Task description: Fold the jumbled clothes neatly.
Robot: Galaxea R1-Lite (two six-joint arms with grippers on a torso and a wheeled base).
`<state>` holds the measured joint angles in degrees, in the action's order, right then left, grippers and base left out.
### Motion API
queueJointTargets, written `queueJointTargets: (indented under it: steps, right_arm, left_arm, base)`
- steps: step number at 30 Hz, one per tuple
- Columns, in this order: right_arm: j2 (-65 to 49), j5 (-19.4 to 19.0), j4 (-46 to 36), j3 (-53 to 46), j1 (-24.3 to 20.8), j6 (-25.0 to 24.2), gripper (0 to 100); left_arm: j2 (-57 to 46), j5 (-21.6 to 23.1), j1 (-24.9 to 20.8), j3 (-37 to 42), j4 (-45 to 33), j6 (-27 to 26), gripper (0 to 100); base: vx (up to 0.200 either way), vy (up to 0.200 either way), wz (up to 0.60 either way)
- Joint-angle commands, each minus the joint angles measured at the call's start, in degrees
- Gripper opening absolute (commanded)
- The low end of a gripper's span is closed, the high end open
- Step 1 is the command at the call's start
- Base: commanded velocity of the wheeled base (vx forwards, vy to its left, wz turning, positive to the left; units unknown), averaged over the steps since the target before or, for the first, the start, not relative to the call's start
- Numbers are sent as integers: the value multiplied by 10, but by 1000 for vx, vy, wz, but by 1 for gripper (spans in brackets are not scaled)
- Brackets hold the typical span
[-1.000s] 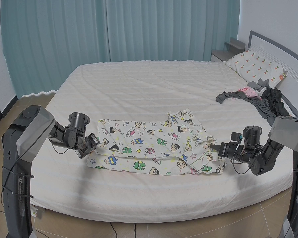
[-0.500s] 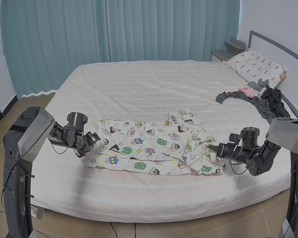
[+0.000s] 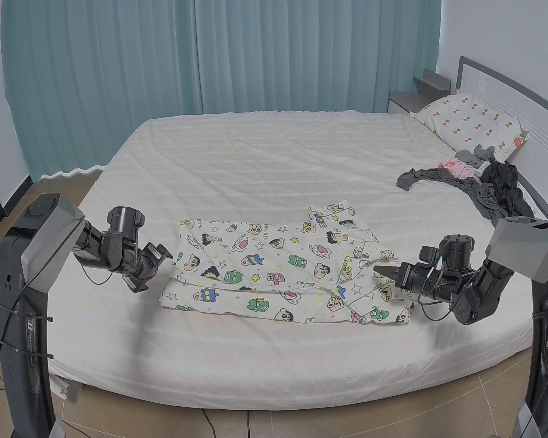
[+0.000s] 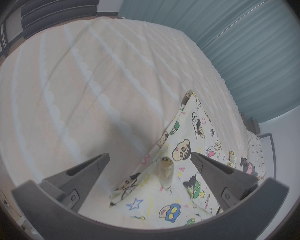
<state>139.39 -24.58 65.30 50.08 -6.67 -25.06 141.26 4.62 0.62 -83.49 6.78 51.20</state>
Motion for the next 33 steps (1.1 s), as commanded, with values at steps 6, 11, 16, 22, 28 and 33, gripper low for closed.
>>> queueJointTargets:
  steps: [6,11,16,22,28,33]
  right_arm:
    - [-18,29,-2,-55,26,-2,100]
    - [-51,59,6,-101,40,-17,100]
    - [-105,99,7,-146,11,-98,100]
    - [-119,181,11,-163,-81,-228,100]
    - [-74,212,12,-144,-130,-301,100]
    - [0,252,20,-104,-121,-302,100]
  left_arm:
    - [-81,65,34,103,5,0,100]
    - [-151,118,46,201,41,1,100]
    - [-209,160,44,334,153,2,100]
    - [-229,163,-2,424,255,45,100]
    - [-214,160,-38,480,403,109,100]
    - [-208,159,-39,499,442,110,100]
  base:
    - [0,0,0]
    - [0,0,0]
    - [0,0,0]
    - [0,0,0]
    - [0,0,0]
    - [0,0,0]
